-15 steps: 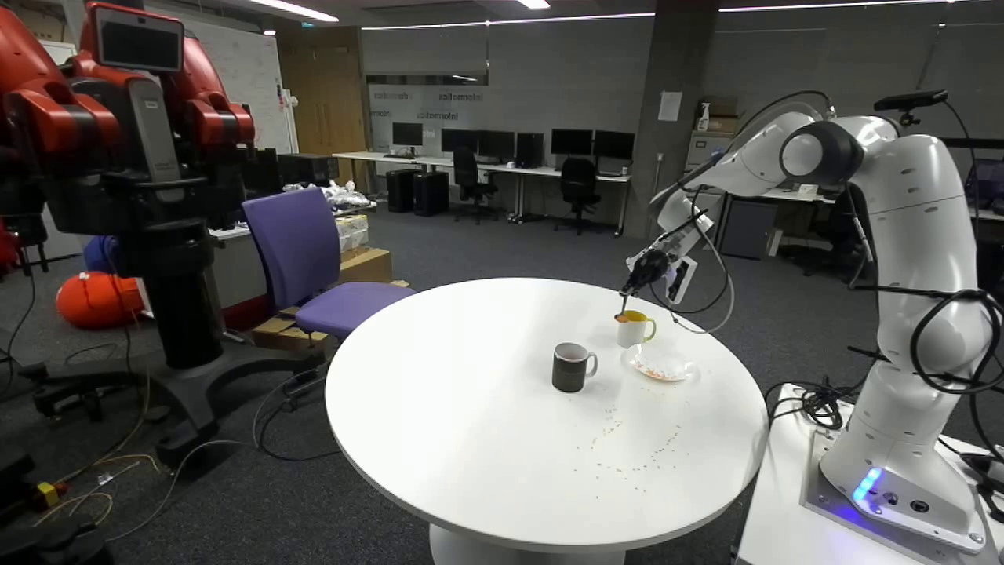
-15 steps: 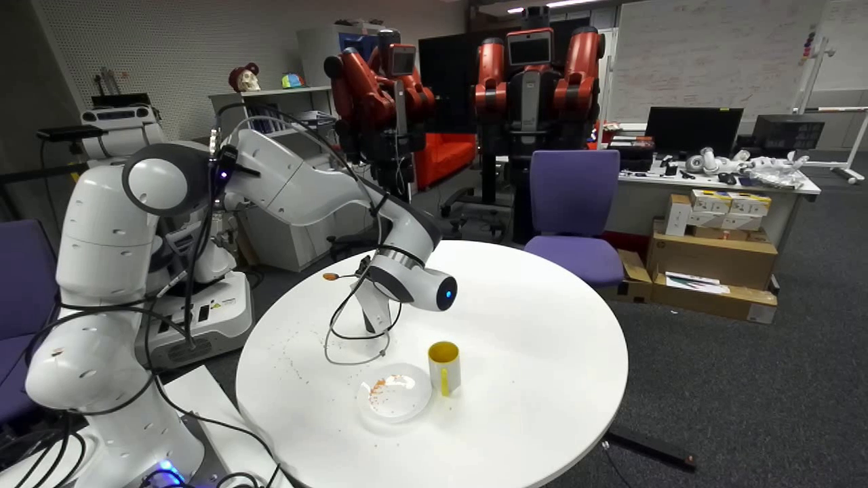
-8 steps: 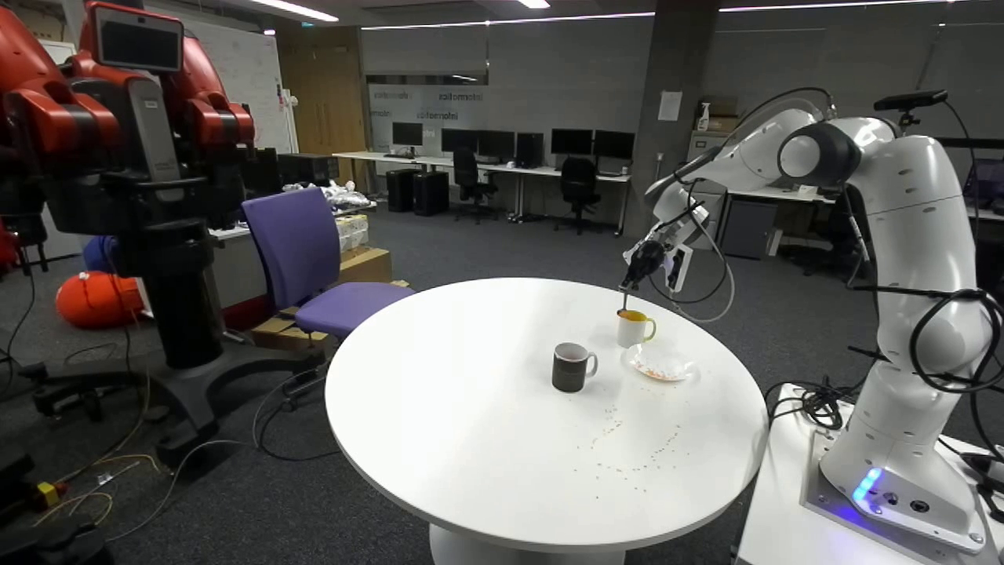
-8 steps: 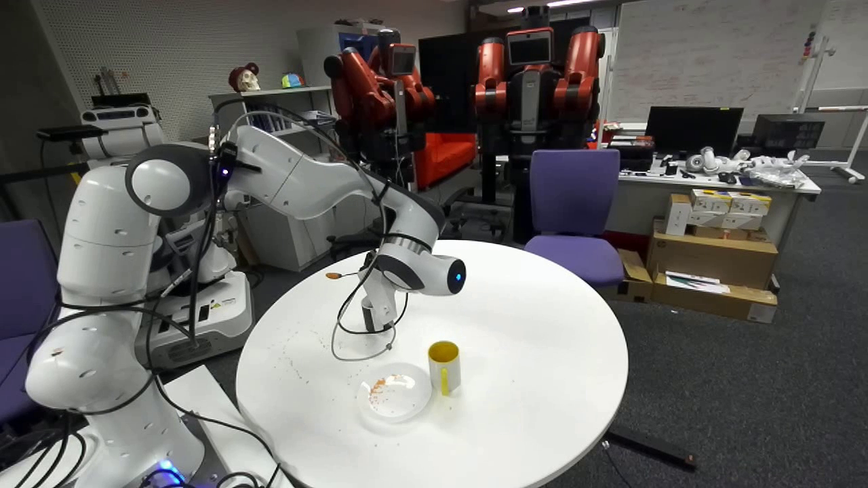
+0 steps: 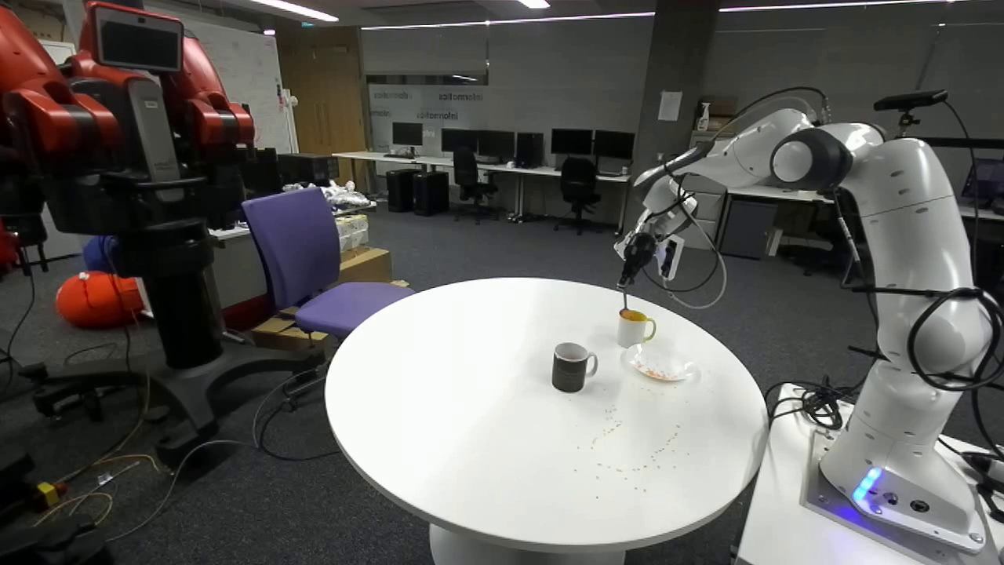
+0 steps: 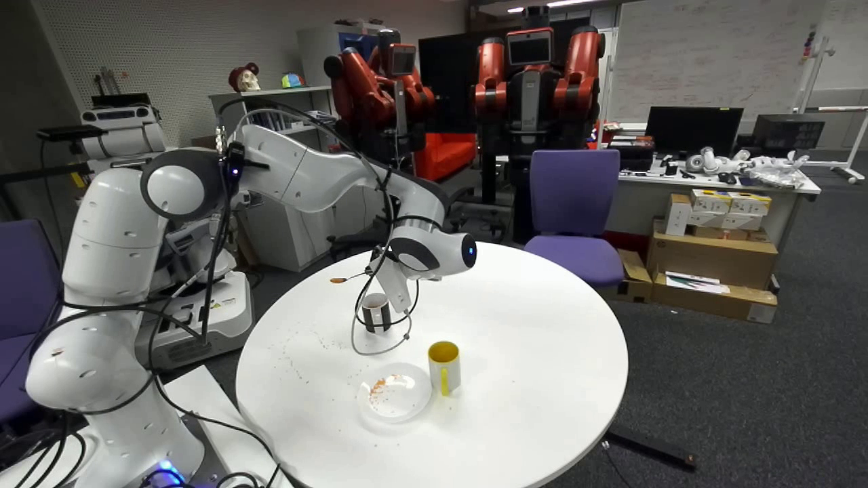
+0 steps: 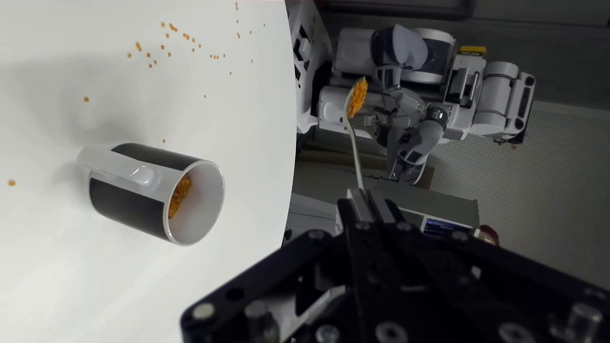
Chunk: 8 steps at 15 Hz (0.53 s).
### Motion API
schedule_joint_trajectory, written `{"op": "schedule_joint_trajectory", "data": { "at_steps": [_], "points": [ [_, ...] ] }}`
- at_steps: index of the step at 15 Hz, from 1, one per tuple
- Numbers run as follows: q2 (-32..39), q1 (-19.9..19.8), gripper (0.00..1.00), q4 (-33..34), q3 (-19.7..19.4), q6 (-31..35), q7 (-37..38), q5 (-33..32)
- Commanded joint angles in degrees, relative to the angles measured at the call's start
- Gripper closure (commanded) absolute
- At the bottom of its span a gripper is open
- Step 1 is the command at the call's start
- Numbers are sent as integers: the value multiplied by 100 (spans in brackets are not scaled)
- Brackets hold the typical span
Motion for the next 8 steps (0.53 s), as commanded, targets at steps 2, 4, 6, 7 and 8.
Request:
{"op": "schedule_joint_trajectory", "data": {
  "at_steps": [2,4,6,7,8],
  "points": [
    [313,-118,99,532,158,-91,10,-187],
    [416,-133,99,626,183,2,-92,-154],
    [502,-155,99,698,214,86,-223,-90],
    [543,-160,99,740,230,99,-280,-76],
    [601,-176,99,793,252,102,-357,-46]
  ]
}}
